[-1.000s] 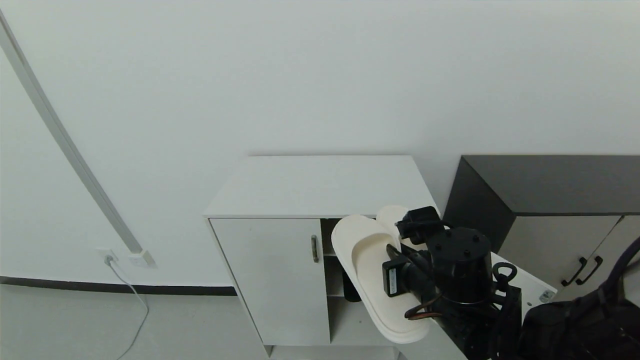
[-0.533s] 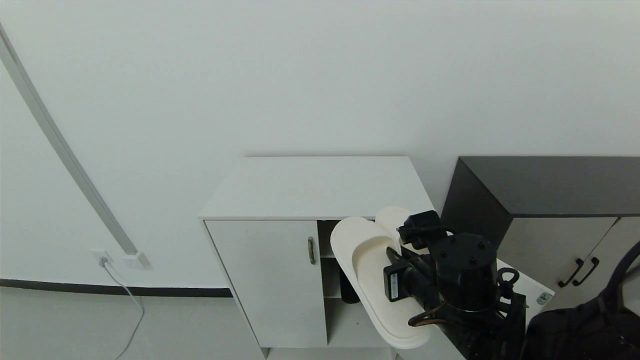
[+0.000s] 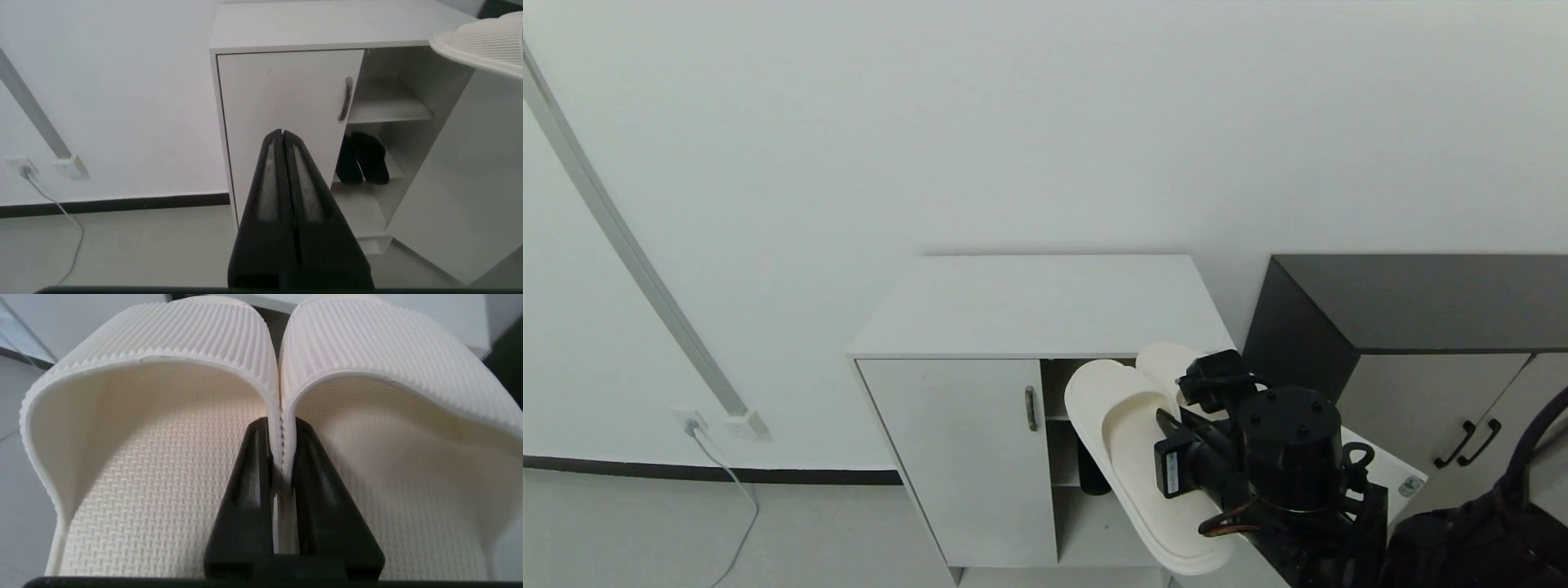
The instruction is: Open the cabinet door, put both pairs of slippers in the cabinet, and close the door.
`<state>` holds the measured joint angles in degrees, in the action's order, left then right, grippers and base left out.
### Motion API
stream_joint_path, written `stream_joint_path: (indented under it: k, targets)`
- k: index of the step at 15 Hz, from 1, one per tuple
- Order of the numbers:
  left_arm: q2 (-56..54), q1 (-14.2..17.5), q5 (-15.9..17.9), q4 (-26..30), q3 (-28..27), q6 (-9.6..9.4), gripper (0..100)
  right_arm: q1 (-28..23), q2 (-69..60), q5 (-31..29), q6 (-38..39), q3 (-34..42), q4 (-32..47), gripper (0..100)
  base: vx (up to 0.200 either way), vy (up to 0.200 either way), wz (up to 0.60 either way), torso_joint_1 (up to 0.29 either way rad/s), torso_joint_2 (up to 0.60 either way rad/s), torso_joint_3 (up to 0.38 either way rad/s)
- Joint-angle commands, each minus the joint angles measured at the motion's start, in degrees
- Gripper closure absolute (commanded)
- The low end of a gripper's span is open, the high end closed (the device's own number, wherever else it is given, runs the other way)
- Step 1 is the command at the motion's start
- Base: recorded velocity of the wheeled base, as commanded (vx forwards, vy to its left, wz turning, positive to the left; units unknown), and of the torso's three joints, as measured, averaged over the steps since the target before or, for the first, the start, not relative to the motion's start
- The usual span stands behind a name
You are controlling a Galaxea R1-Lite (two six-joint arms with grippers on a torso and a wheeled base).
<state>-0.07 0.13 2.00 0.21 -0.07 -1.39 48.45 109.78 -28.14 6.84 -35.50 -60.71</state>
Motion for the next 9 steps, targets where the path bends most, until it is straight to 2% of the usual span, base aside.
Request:
stream_joint_path:
  k: [1, 5, 9]
  targets:
    - [0.07, 0.04, 0.02, 0.06, -0.01, -0.02, 100, -0.02, 0.44, 0.27, -0.16, 0.69, -0.55, 100, 0.0, 0.0, 0.0, 0.0, 0.0, 0.0]
    - [0.07, 0.04, 0.02, -0.03, -0.01, -0.02, 100, -0.02, 0.53, 0.27, -0.25, 0.96, -0.81, 100, 0.0, 0.0, 0.0, -0.009, 0.01, 0.012]
    - [0.07, 0.04, 0.02, 0.06, -0.01, -0.02, 100, -0.02, 0.79, 0.27, -0.25, 1.05, -0.81, 100, 0.0, 0.0, 0.0, -0.145, 0.34, 0.185]
